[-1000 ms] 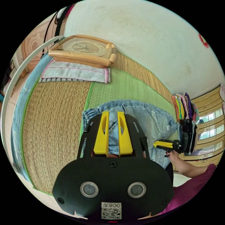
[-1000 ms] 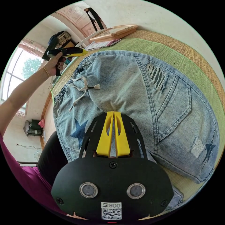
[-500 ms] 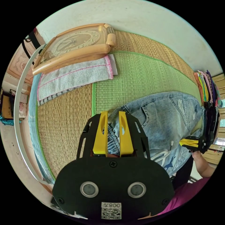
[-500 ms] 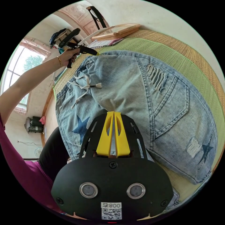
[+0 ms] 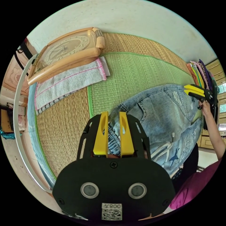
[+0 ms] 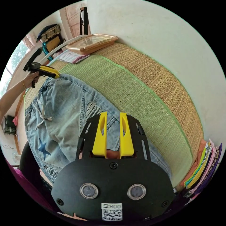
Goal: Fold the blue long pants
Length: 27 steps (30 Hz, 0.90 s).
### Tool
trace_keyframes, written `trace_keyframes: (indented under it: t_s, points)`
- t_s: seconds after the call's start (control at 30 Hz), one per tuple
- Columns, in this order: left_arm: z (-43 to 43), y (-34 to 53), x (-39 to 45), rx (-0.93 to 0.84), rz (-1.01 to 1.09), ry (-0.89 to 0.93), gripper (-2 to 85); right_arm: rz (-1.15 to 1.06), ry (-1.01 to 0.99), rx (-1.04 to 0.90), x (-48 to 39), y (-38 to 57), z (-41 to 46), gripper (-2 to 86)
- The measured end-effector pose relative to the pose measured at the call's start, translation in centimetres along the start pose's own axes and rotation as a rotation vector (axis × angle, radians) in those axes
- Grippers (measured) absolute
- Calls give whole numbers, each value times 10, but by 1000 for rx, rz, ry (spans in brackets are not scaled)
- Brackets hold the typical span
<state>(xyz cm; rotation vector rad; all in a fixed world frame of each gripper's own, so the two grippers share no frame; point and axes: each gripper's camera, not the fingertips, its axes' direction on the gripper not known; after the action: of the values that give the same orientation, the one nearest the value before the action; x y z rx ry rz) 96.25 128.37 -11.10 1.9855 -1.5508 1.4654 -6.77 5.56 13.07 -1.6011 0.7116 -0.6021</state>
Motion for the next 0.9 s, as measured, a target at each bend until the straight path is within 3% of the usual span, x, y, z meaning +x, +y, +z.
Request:
trace_keyframes:
  t_s: [0.2,0.5,0.9]
  points:
    - [-10,-12,-6,-2,6,48,84,-137,88,-163,-6,-30,28,88]
    - [-48,-19,-7,-3,-17,30,13,-136,-24,-187,-7,-27,17,31]
    - [-163,15,4,89,-11,52,1,-53,-20,-114,-25,9,-60,6]
